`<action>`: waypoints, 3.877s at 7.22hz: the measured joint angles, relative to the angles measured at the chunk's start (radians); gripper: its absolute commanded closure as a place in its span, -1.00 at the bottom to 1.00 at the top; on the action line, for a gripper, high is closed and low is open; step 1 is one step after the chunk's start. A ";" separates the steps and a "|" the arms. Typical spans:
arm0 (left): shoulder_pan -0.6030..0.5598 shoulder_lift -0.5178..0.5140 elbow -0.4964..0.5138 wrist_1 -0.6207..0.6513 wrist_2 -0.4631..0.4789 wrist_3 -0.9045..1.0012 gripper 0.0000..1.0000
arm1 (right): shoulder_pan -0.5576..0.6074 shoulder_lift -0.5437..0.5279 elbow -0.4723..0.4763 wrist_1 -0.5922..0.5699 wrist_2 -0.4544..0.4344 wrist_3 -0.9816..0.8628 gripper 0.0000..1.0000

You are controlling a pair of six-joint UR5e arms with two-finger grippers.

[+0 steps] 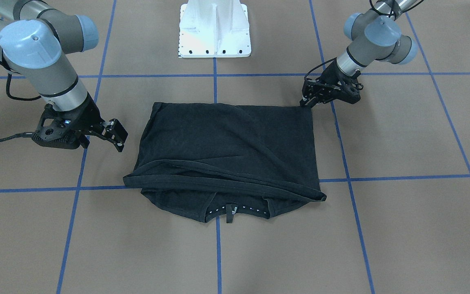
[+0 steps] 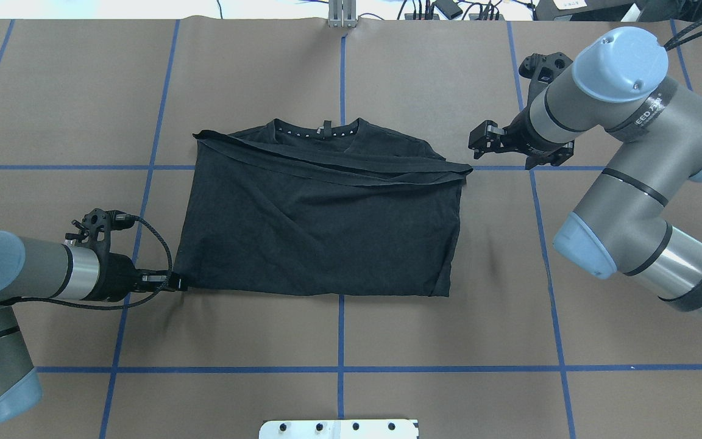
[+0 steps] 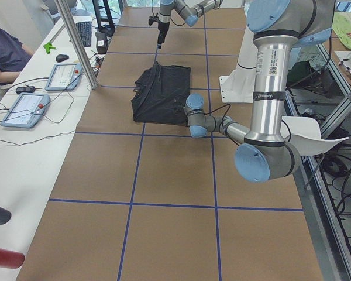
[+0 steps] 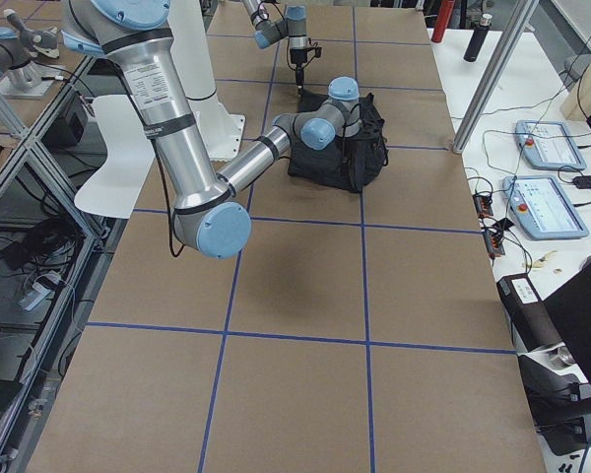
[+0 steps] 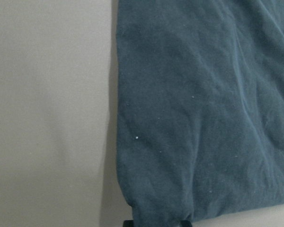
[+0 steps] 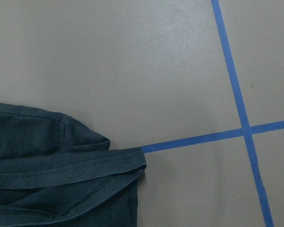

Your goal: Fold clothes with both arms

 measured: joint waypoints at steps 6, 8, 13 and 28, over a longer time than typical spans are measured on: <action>-0.117 -0.023 -0.006 0.104 -0.027 0.123 1.00 | 0.000 -0.002 0.003 0.000 0.000 0.004 -1.00; -0.251 -0.177 0.066 0.300 -0.031 0.322 1.00 | 0.000 -0.002 0.001 0.000 0.000 0.005 -1.00; -0.463 -0.736 0.875 0.233 0.008 0.671 1.00 | 0.000 -0.002 -0.001 0.000 0.000 0.004 -1.00; -0.557 -0.621 0.771 0.118 -0.147 0.836 -1.00 | -0.261 0.449 -0.350 -0.040 -0.295 -0.070 -0.77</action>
